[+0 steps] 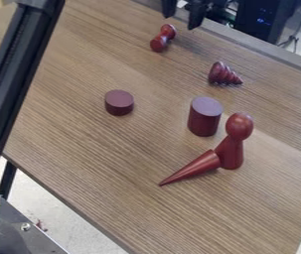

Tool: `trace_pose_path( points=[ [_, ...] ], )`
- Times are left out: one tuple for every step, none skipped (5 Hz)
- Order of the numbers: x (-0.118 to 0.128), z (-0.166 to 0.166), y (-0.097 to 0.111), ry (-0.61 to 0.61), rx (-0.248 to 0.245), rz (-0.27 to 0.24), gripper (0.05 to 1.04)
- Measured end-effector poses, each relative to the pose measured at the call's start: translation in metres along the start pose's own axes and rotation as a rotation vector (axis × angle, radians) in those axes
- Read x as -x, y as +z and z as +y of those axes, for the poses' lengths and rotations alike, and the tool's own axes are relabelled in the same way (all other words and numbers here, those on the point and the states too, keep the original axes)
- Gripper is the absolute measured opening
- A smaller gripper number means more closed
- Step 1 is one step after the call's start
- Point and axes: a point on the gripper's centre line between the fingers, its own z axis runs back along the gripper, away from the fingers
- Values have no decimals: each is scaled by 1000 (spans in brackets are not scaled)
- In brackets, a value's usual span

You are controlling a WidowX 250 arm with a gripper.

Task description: Put the block on the right side

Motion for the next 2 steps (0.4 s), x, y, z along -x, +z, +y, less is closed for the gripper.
trace_pose_path(
  points=[
    [9, 1, -4, 60, 40, 14, 999],
    [15, 2, 2, 116, 46, -1, 999]
  ],
)
